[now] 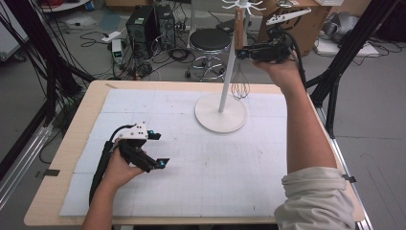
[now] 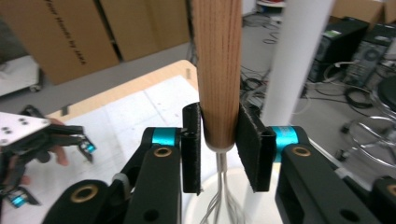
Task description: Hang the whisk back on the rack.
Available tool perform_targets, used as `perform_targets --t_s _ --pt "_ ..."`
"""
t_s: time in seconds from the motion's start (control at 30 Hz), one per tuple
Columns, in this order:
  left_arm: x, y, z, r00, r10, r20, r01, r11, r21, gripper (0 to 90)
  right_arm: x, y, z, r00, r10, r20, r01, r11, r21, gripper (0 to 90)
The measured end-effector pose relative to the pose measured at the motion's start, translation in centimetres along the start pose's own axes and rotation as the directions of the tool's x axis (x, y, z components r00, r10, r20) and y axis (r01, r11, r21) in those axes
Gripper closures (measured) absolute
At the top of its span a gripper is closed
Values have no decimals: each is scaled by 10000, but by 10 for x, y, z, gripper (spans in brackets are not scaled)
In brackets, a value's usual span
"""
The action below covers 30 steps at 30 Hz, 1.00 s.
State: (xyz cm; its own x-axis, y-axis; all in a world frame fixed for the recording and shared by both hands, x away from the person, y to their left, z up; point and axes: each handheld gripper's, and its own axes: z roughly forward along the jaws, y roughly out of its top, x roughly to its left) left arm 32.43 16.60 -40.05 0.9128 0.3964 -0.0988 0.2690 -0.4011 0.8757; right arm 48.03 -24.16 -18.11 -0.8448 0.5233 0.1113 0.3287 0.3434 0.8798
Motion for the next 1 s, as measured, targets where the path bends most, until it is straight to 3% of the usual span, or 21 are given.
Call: perform_targets --t_s 0.1,0.23,0.53,1.0 --pt "0 0 -1 10000 -36 -18 36 10000 -47 16 -1 -3 0 9999 24 139 -22 9998 -199 544" --pt "0 0 -1 10000 -66 20 66 10000 -44 16 0 -8 0 9994 70 346 -69 10000 -48 432" --pt "0 0 2 10000 -50 84 50 10000 45 16 8 -23 -9 9968 -183 778 178 9998 71 317" --pt "-1 0 0 10000 -38 43 38 10000 -5 16 30 -58 -32 9974 -615 372 615 9981 29 187"
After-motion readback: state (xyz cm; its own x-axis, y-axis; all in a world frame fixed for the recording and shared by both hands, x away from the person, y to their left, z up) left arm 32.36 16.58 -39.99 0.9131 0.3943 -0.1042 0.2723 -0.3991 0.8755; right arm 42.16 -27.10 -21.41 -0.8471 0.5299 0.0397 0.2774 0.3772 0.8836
